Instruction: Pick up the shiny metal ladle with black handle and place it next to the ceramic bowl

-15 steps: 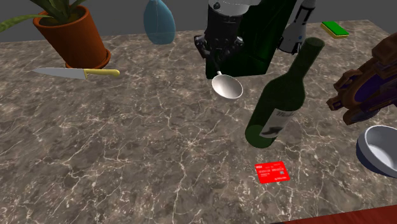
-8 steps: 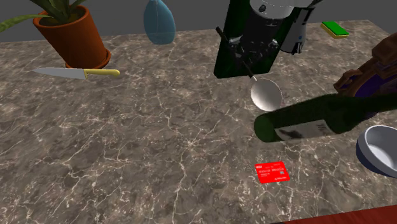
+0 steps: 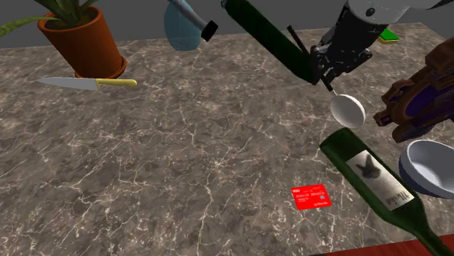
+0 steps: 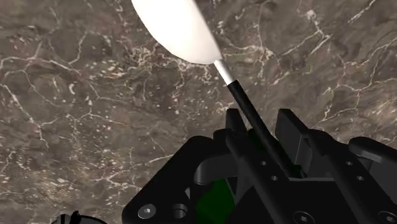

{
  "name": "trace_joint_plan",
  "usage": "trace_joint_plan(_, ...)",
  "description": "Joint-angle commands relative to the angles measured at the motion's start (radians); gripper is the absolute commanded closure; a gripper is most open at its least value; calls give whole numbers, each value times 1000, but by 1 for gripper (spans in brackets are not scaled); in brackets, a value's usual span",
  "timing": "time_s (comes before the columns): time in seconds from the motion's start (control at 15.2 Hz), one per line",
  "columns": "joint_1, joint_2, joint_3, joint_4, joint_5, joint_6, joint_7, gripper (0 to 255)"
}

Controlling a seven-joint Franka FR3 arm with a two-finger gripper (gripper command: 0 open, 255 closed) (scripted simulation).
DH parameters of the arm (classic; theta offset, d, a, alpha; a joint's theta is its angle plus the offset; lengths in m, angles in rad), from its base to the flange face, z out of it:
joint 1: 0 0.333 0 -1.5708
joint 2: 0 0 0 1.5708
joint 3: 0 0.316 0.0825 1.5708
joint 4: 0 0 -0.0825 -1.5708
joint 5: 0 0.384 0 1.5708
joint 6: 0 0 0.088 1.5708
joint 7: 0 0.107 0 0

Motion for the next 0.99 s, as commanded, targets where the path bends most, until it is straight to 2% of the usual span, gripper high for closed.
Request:
trace_joint_plan(0.0,-28,23,-19,27,1,-14,-43,255)
trace_joint_plan(0.4,-108,94,-65,136,5,-70,-166,255)
trace_joint_plan(0.79,-186,194,-103,294,6,-143,-275,255)
trace_joint_plan(0.92,-186,207,-102,285,7,-121,-279,255)
